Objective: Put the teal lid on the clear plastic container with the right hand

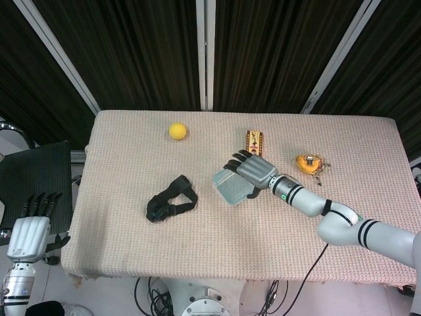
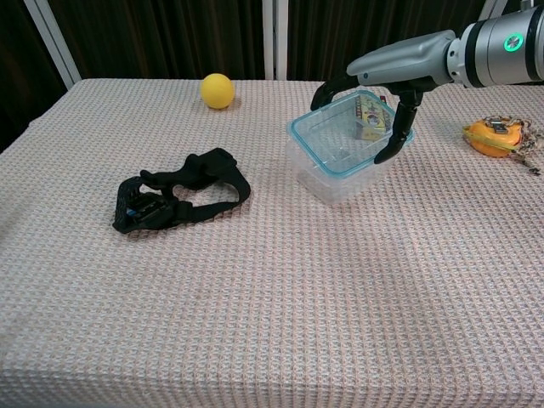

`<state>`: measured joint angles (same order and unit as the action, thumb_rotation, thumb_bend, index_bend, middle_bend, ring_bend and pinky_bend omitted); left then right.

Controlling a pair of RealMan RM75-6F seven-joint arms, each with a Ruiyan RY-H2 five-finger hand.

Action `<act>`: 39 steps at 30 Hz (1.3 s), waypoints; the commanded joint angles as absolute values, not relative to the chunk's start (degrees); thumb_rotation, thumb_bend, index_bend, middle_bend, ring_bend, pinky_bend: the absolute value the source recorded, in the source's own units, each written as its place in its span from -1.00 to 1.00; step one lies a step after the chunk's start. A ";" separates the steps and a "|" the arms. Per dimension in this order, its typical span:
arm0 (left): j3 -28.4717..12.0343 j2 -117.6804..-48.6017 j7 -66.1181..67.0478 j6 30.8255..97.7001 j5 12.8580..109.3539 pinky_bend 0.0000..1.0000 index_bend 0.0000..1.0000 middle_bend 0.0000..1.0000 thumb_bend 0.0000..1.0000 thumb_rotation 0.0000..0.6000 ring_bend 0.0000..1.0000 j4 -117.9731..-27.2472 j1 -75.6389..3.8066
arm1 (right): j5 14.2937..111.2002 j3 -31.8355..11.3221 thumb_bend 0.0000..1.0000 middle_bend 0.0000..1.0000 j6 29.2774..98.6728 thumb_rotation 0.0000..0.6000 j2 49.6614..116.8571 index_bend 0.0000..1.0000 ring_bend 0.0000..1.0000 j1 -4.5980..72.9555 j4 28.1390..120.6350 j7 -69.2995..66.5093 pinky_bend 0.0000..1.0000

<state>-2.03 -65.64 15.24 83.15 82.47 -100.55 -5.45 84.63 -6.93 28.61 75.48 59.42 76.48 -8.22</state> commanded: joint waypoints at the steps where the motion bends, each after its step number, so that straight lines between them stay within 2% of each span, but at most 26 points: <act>1: -2.13 -65.32 15.79 83.20 82.23 -1.00 -0.81 -0.82 -1.00 1.00 -0.93 -101.23 -5.48 | 88.84 -5.22 -0.38 -0.44 29.56 1.00 77.39 -0.59 -1.00 60.79 72.74 -13.84 -1.00; 17: -2.06 -65.23 17.39 83.78 82.06 -1.00 -0.81 -0.82 -1.00 1.00 -0.93 -102.67 -5.34 | 95.05 0.41 -0.38 -0.47 33.83 1.00 77.36 -0.59 -1.00 62.61 68.91 -25.15 -1.00; 39: -2.05 -65.69 16.71 83.68 81.81 -1.00 -0.81 -0.82 -1.00 1.00 -0.93 -102.01 -5.40 | 93.76 1.71 -0.38 -0.49 34.09 1.00 78.71 -0.59 -1.00 63.93 67.62 -26.26 -1.00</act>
